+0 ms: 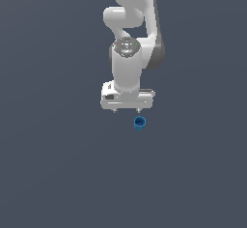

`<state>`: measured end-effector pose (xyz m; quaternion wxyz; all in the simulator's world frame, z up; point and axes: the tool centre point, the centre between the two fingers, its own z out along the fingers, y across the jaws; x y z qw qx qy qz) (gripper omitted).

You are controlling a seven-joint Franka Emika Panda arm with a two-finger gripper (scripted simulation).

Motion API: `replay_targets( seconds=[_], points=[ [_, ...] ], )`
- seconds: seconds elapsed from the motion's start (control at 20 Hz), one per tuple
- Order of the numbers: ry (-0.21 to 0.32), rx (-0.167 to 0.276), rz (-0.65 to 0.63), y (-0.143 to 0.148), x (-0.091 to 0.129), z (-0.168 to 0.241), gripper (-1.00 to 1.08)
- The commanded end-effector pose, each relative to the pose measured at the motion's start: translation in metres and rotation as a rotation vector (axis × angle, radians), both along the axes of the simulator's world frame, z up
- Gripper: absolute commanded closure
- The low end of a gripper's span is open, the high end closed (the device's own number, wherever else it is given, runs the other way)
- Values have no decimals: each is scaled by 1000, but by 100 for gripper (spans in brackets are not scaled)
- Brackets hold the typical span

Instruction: Pick up the object and move it to a goal position.

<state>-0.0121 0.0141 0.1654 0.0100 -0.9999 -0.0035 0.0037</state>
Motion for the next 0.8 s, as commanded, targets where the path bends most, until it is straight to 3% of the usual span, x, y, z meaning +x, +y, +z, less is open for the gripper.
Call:
replay_targets(
  seconds=[0.0,0.5,0.75],
  points=[
    [0,0,0,0,0,0,-92],
    [44,-19,-37,-32,-11,-16,-92],
    [41,-19,-27,-30,-11,-17,-92]
  ],
)
